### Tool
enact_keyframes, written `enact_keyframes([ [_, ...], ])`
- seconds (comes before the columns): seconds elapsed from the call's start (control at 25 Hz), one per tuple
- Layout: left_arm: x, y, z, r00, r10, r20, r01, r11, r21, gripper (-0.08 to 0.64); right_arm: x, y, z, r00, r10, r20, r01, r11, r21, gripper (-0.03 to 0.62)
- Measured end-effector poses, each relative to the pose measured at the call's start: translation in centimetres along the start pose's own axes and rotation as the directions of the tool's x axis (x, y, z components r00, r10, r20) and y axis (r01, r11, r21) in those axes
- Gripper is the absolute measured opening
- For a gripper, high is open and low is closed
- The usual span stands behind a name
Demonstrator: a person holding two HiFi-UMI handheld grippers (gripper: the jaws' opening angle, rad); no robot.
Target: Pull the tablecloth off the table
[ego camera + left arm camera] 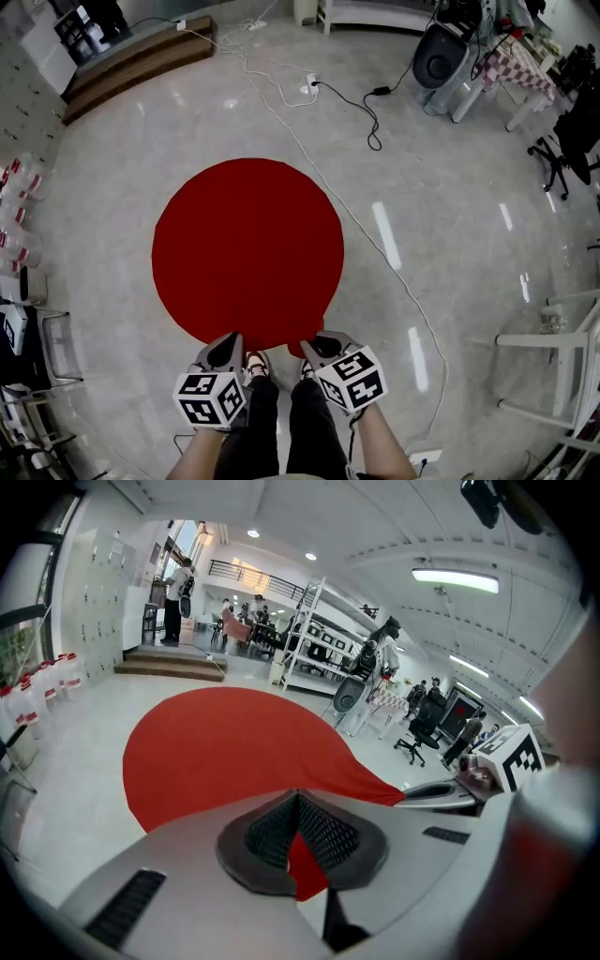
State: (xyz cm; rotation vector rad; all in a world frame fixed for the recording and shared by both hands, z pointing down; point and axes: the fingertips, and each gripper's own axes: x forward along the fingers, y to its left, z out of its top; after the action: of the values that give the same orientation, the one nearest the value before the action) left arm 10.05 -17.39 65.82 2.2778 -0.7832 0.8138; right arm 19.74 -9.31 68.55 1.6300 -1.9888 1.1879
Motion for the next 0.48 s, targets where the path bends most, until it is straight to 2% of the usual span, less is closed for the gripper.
enact_keyframes([
  [0.2,-1.0,1.2,1.8,1.0,-0.009,0.025,0.01,0.999,-0.04,0.015,-0.3,0.2,3.0,0.999,-0.046,0.004,0.046,0.999,-0.024,0.025],
  [0.48,-1.5,2.2,2.2,0.994,-0.112,0.018,0.112,0.993,-0.047,0.031,-0.4,0.2,6.4,0.995,-0.093,0.02,0.093,0.996,0.01,0.026],
])
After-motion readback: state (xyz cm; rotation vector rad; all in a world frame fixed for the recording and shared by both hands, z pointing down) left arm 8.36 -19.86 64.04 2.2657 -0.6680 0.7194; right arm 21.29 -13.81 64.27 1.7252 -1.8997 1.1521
